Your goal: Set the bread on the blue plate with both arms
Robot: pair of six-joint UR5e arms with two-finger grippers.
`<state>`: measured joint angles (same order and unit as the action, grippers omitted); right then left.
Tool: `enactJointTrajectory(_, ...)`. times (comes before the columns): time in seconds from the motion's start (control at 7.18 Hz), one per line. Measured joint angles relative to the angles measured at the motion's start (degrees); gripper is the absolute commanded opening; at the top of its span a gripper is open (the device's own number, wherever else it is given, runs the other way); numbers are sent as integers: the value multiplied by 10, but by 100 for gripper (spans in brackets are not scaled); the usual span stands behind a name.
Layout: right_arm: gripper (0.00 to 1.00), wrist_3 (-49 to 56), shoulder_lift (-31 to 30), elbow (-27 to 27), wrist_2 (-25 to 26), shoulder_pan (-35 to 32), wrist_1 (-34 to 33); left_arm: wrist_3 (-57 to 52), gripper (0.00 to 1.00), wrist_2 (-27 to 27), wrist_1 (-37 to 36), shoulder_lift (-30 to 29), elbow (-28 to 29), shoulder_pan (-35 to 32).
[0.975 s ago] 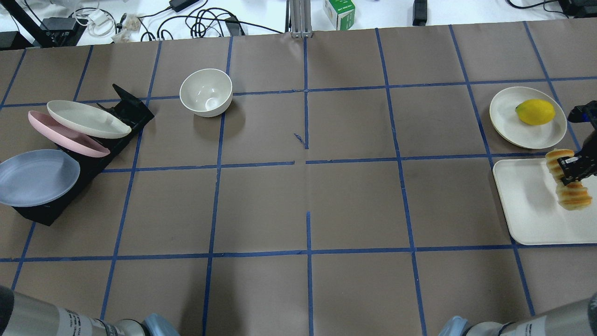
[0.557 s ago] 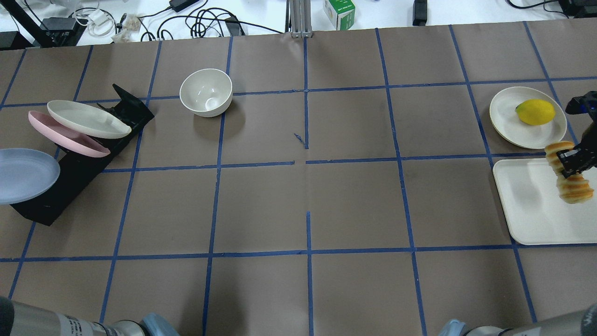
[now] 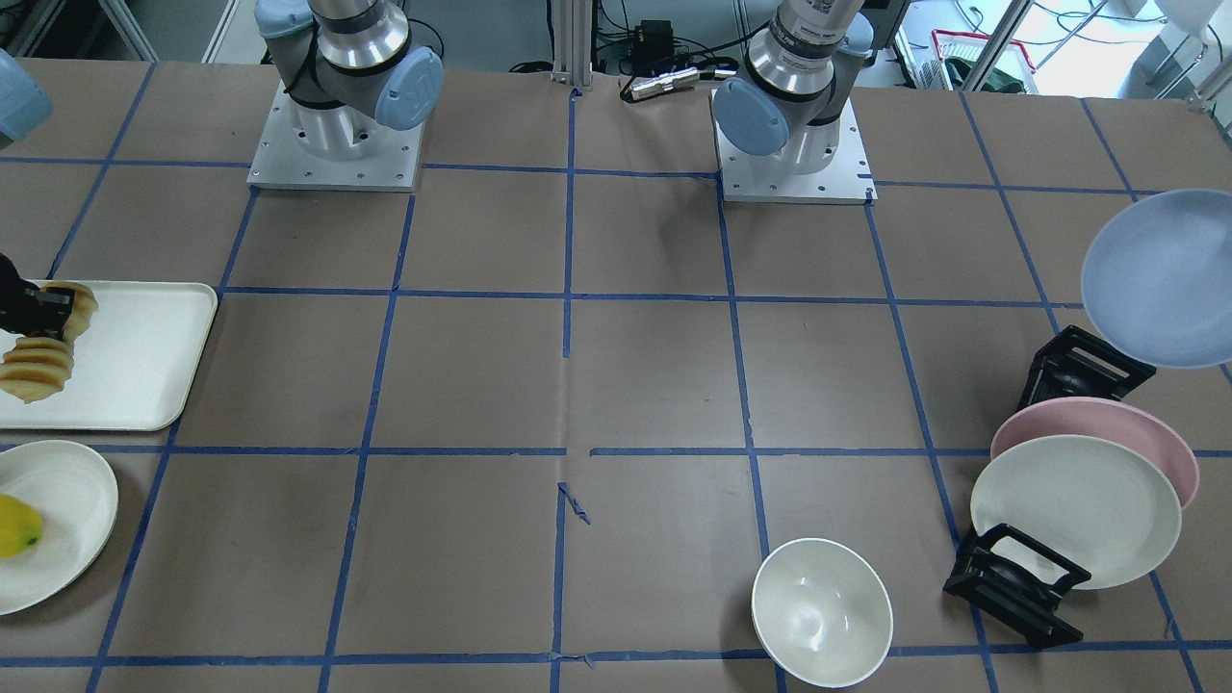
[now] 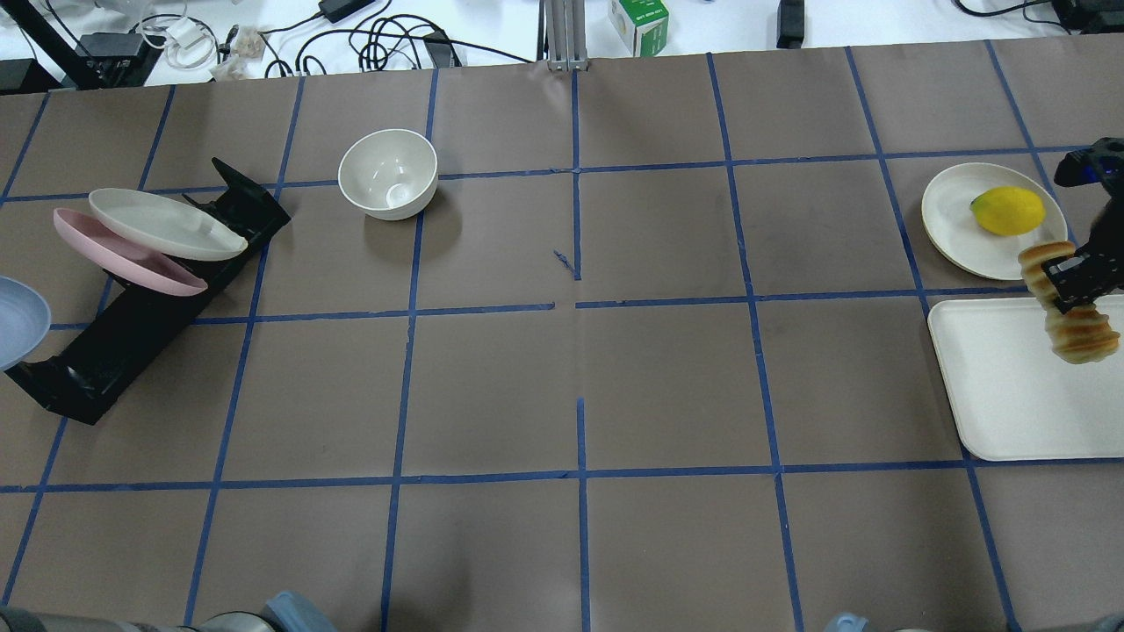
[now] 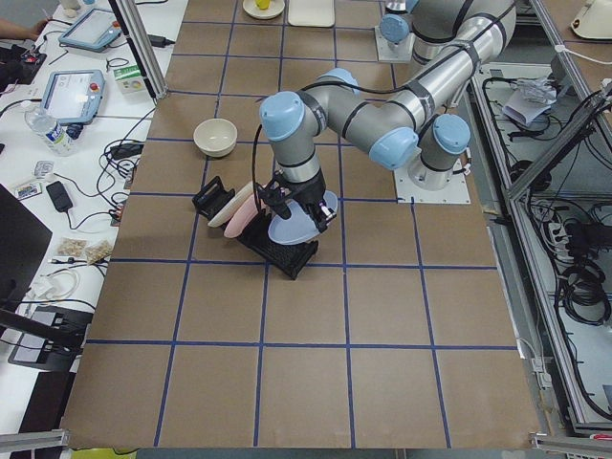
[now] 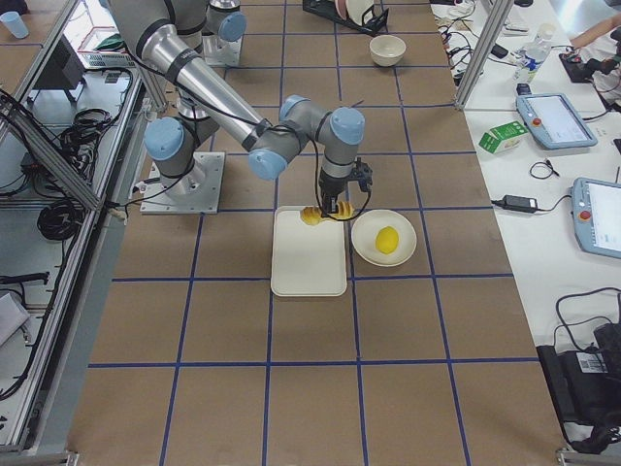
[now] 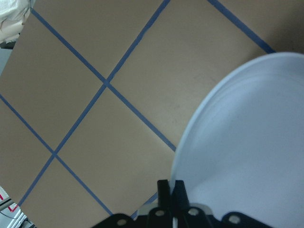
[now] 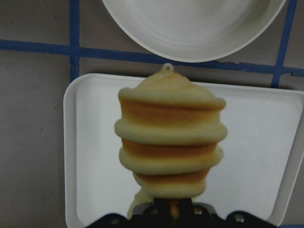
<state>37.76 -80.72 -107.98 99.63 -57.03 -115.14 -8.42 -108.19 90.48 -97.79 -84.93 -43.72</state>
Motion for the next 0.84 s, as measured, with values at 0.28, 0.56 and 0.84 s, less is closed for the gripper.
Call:
enactJointTrajectory(0.28,8,-13,-1,38,-3,-16,50,3,0,76,41,37,-2,-47)
enactJointTrajectory(0.56,8,-18,4,102,-11,-39,113,31,0,165,38,48,-16,-131)
enactJointTrajectory(0.84,7,-28,14,130,-38,-69,135,92,0,215,-26,34,-30,-259)
